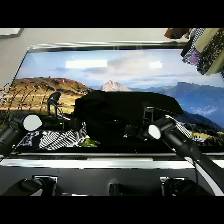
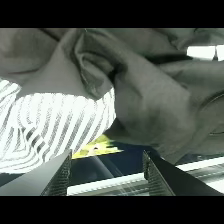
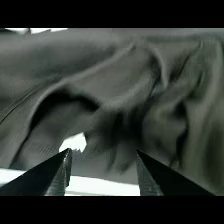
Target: Fold the clothes and pants, and hang the long-sleeved shirts on hangers.
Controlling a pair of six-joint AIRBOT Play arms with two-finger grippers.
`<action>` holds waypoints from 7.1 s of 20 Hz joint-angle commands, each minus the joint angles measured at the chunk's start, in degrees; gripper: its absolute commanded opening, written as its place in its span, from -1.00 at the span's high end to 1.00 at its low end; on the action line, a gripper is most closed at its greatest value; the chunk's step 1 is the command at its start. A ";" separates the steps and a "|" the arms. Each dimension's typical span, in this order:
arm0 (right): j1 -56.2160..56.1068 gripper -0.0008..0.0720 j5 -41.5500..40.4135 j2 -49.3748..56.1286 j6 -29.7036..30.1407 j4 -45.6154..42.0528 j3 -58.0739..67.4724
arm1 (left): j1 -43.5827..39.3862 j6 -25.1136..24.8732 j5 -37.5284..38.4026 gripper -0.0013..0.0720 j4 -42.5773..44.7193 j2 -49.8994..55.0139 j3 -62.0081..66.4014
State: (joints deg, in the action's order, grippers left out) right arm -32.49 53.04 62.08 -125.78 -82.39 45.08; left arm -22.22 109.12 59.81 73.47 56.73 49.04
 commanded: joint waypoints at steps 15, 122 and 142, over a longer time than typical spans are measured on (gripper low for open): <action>-1.86 0.89 -0.15 6.99 -19.91 -21.11 1.14 | -1.46 1.44 -1.01 -0.43 3.19 -0.33 -0.81; -1.88 0.90 11.54 -11.30 -5.70 -16.68 36.72 | -6.03 -4.11 16.00 0.89 -6.05 4.76 40.22; -8.02 0.90 19.39 -11.89 -10.27 -11.43 11.21 | -12.61 5.35 2.56 0.89 -10.49 5.75 6.38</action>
State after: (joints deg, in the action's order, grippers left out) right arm -37.04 75.88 50.54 -131.15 -95.92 64.40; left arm -32.51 114.30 68.99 65.58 61.80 63.51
